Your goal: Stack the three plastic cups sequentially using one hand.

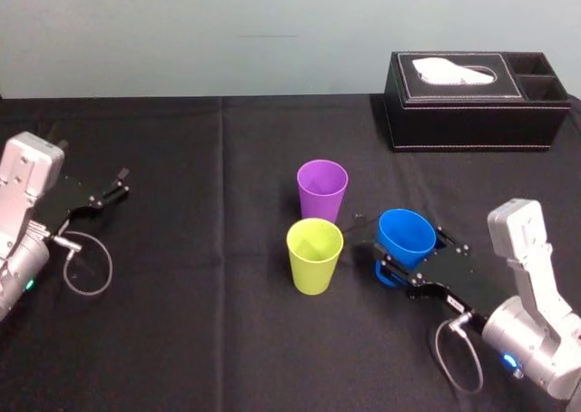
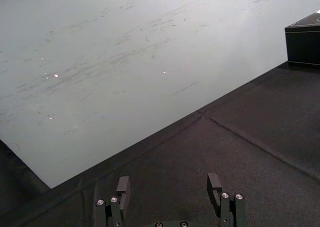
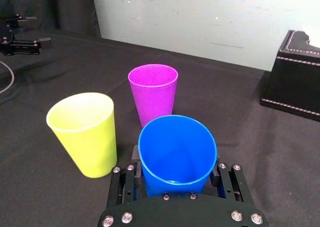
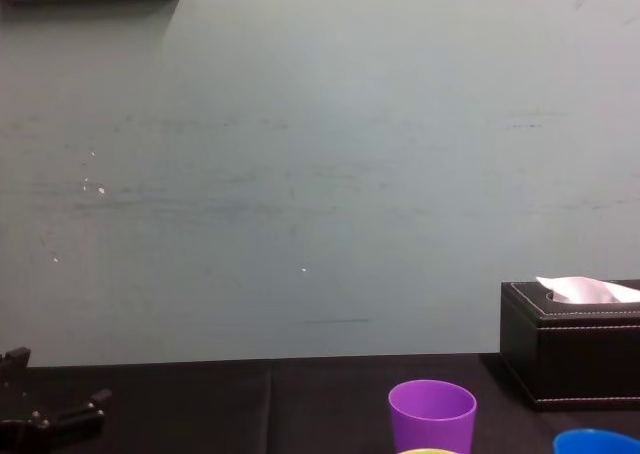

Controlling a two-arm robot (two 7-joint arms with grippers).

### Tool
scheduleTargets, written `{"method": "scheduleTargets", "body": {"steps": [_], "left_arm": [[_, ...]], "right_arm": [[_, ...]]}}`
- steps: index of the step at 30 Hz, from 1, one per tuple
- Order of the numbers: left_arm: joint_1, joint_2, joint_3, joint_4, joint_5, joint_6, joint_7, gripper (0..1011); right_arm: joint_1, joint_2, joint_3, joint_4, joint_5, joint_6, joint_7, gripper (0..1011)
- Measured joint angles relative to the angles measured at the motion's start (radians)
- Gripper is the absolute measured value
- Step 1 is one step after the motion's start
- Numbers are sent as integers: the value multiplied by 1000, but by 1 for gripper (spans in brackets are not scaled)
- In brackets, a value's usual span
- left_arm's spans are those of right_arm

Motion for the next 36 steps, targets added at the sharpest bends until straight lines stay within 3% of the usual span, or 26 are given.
{"method": "scheduleTargets", "body": {"steps": [5,11,16,22,28,36], "left_arm": [[0,0,0,0,0,0,0,1011],[0,0,0,0,0,0,0,1011],[0,0,0,0,0,0,0,1011],[0,0,0,0,0,0,0,1011],[0,0,0,0,0,0,0,1011],[0,0,0,0,0,0,0,1011]], "right_arm": [[10,4,17,-29,-9,41,9,724],[41,8,33,-77,-21,133,18,724],[90,2,40,-105,-23,210,32,724],[157,-16,41,-116,13,284,56,724],[238,-35,12,-94,37,331,70,724],[325,-68,-42,-25,38,337,77,724]]}}
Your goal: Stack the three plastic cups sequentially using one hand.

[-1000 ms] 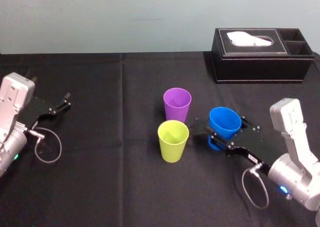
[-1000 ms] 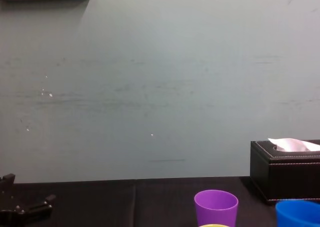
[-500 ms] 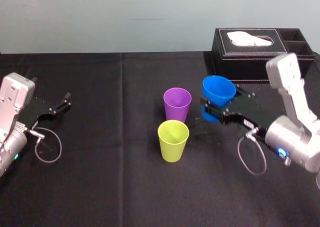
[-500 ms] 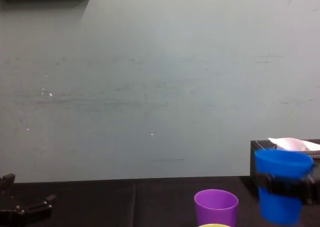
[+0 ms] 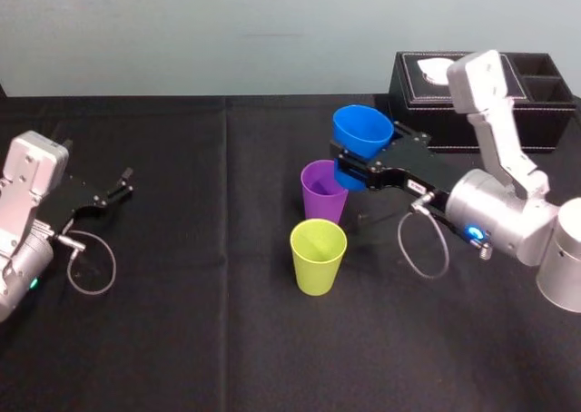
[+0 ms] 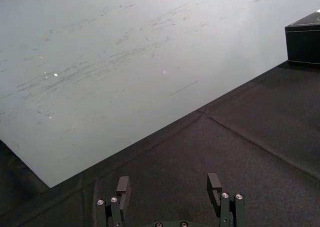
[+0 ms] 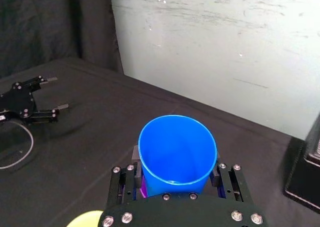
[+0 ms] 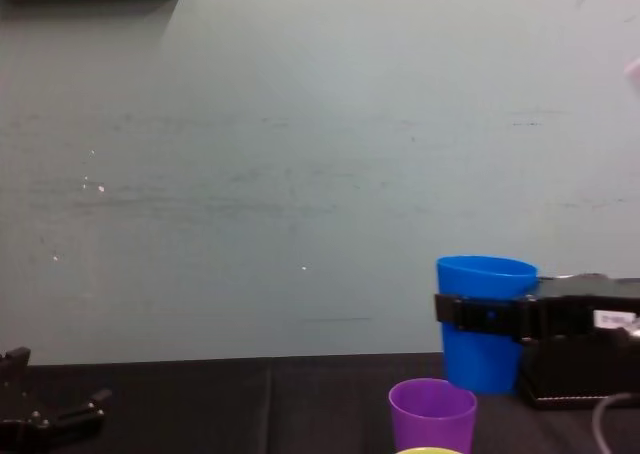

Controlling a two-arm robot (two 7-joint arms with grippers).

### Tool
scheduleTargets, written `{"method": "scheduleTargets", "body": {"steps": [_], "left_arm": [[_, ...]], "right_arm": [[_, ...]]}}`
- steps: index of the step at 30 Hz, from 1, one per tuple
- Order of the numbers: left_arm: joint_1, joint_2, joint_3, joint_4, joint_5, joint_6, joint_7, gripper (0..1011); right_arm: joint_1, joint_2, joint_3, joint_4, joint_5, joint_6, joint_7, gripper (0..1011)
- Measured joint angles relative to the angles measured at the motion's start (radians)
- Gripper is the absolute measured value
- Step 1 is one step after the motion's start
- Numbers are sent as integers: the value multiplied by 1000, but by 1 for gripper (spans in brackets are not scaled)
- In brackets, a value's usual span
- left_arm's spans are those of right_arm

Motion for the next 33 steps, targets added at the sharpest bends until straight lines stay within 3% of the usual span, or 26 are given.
{"method": "scheduleTargets", "body": {"steps": [7,14,33], "left_arm": [[0,0,0,0,0,0,0,1012],[0,0,0,0,0,0,0,1011],[0,0,0,0,0,0,0,1011]], "right_arm": [[73,-39,-44,92,-3,-35,16,724],[110,-63,-72,167,-11,-73,28,724],[138,-81,-100,260,-46,-129,42,724]]}}
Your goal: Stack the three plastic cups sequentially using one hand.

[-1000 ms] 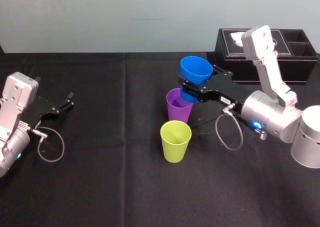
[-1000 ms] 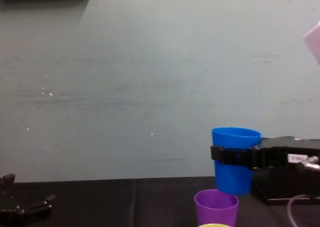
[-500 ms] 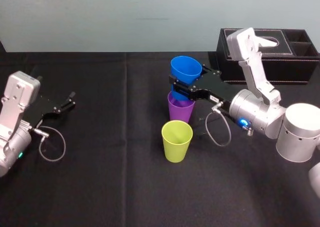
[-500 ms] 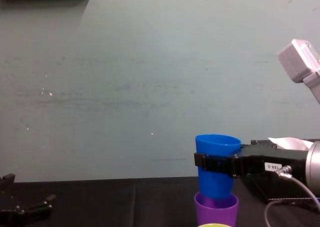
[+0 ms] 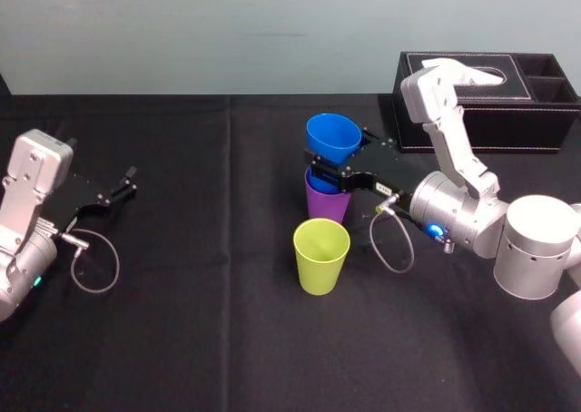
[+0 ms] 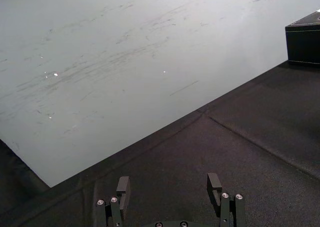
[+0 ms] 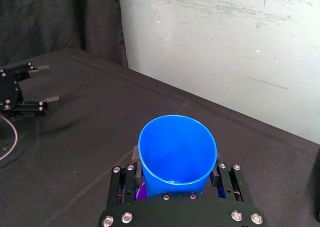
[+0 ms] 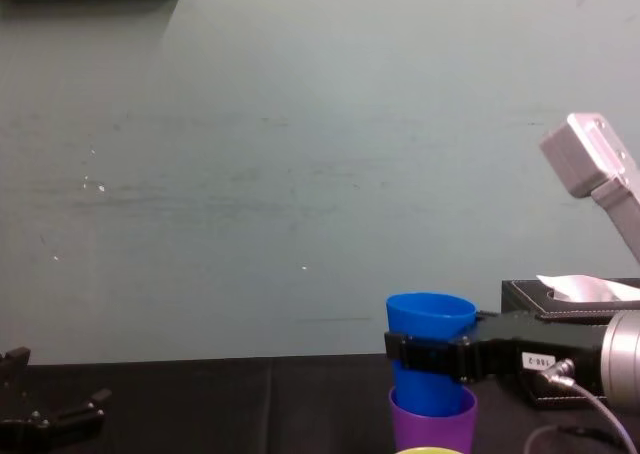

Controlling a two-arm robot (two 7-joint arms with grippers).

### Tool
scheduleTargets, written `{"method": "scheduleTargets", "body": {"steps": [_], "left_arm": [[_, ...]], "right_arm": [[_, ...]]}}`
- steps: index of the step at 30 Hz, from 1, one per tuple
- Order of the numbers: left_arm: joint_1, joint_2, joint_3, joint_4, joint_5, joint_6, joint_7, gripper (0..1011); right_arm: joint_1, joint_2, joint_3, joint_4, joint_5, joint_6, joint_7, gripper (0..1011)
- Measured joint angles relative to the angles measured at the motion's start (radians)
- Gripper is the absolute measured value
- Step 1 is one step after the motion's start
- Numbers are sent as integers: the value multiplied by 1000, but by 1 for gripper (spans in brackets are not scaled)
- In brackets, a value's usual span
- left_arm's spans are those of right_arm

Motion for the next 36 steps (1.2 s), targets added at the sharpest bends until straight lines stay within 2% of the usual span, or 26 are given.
{"method": "scheduleTargets", "body": {"steps": [13,31,34,36], "left_arm": [[0,0,0,0,0,0,0,1011],[0,0,0,0,0,0,0,1011],[0,0,0,0,0,0,0,1012],[0,0,0,0,0,0,0,1012]], "right_arm": [[5,-17,-14,56,-34,-9,-1,724],[2,-23,-11,67,-44,-11,1,724],[2,-23,-11,67,-44,-11,1,759],[2,-23,-11,67,-44,-11,0,822]]}}
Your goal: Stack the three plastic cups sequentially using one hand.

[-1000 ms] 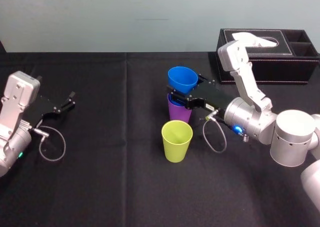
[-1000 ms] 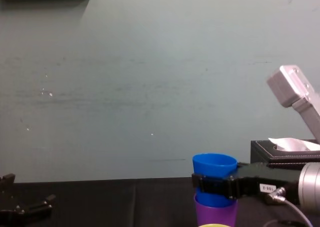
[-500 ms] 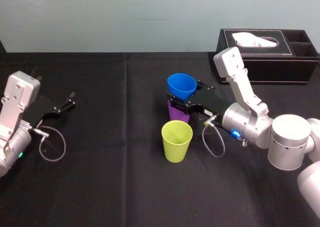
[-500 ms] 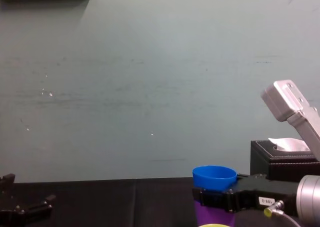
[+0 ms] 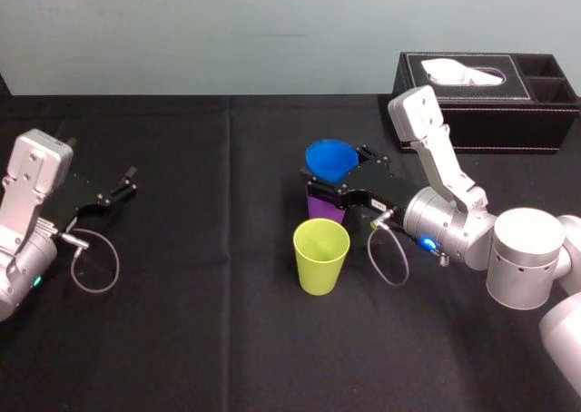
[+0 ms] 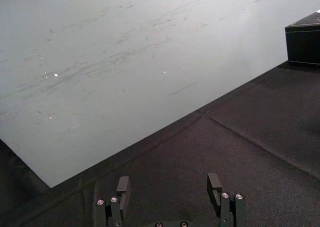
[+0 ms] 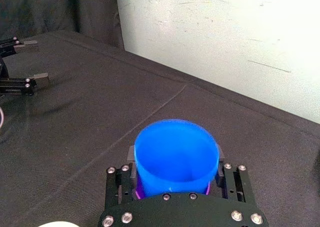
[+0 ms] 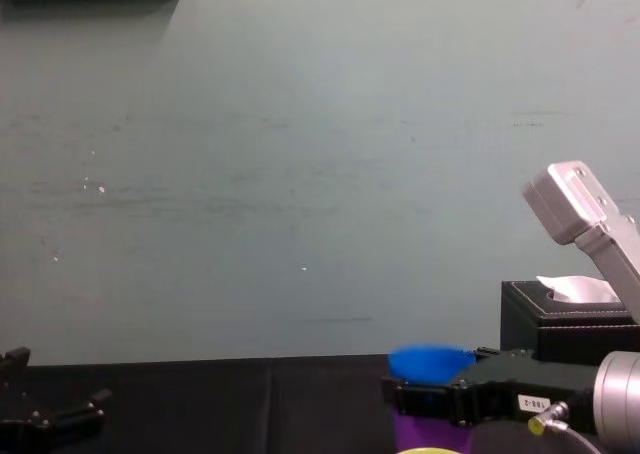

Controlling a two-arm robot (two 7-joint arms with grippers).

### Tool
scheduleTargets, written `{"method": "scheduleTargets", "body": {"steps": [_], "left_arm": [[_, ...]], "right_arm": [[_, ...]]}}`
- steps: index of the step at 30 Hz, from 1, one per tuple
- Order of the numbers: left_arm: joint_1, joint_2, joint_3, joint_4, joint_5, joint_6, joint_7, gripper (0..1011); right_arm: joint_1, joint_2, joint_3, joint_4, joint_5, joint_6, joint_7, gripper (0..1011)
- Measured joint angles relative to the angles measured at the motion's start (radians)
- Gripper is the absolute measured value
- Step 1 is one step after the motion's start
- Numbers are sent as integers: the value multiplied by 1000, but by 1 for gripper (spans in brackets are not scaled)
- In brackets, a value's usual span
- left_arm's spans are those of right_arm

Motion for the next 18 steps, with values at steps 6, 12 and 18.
{"method": "scheduleTargets", "body": {"steps": [6,12,18], "left_arm": [[0,0,0,0,0,0,0,1011],[0,0,0,0,0,0,0,1011],[0,0,0,0,0,0,0,1011]], "right_arm": [[0,0,0,0,0,0,0,965],[-4,2,2,-8,-2,-1,-3,1000],[-54,24,31,-108,-6,-14,-21,1000]]}}
